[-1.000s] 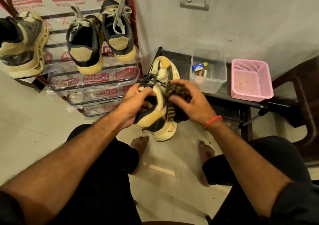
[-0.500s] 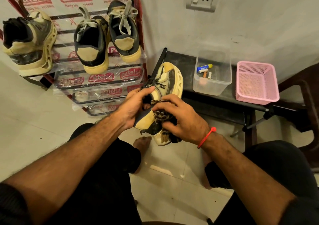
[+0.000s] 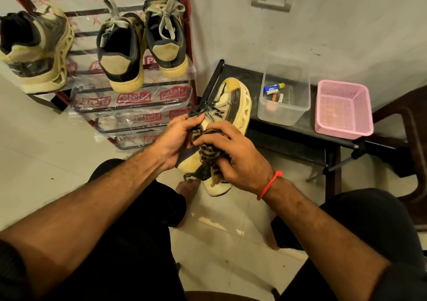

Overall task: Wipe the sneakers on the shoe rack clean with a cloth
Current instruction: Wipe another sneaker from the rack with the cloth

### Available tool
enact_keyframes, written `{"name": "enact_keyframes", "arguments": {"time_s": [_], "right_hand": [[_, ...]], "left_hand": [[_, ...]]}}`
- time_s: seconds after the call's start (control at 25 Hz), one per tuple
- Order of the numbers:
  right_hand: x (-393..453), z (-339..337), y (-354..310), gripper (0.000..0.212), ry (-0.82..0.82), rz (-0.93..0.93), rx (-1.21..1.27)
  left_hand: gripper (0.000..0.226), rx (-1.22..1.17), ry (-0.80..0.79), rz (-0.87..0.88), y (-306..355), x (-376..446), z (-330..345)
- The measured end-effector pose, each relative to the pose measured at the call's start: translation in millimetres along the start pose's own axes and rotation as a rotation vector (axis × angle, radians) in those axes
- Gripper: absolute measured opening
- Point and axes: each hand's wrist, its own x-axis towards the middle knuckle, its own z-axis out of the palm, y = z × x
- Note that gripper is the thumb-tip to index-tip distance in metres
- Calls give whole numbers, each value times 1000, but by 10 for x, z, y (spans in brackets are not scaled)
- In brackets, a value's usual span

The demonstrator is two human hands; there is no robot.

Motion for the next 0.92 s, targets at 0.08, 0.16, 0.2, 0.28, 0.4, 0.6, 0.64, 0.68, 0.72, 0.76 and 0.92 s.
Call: {"name": "enact_keyframes", "arguments": {"time_s": [0.08, 0.16, 0.2, 0.28, 0.4, 0.6, 0.64, 0.68, 0.72, 0.76, 0.92], "right_hand": [[17, -21, 7, 46, -33, -81, 6], [1, -4, -5, 44, -71, -168, -27], [10, -28, 32, 43, -58, -155, -36], [67, -158, 201, 42, 47, -3, -21], [88, -276, 299, 46, 113, 142, 25], [14, -249, 278, 46, -116, 48, -12], [34, -330, 373, 44, -58, 127, -31], [35, -380, 418, 41, -21, 177, -52], [23, -371, 403, 38, -12, 171, -64], [14, -296, 315, 38, -25, 108, -66], [47, -37, 36, 43, -82, -115, -5]], "left_hand": [[30, 2, -2, 2, -17, -14, 4], [27, 3, -12, -3, -12, 0, -5], [28, 4, -29, -14, -5, 0, 6], [26, 2, -62, -27, 11, -6, 34], [32, 19, -24, -14, 11, -16, 51], [48, 71, 5, -27, -7, 25, -24], [45, 67, 0, -28, -12, 19, 0], [43, 56, -5, -29, -21, 21, 16], [42, 41, -5, -33, -21, 20, 26], [42, 30, -3, -40, -23, 33, 13], [35, 10, -40, -63, -15, 85, -53]]}}
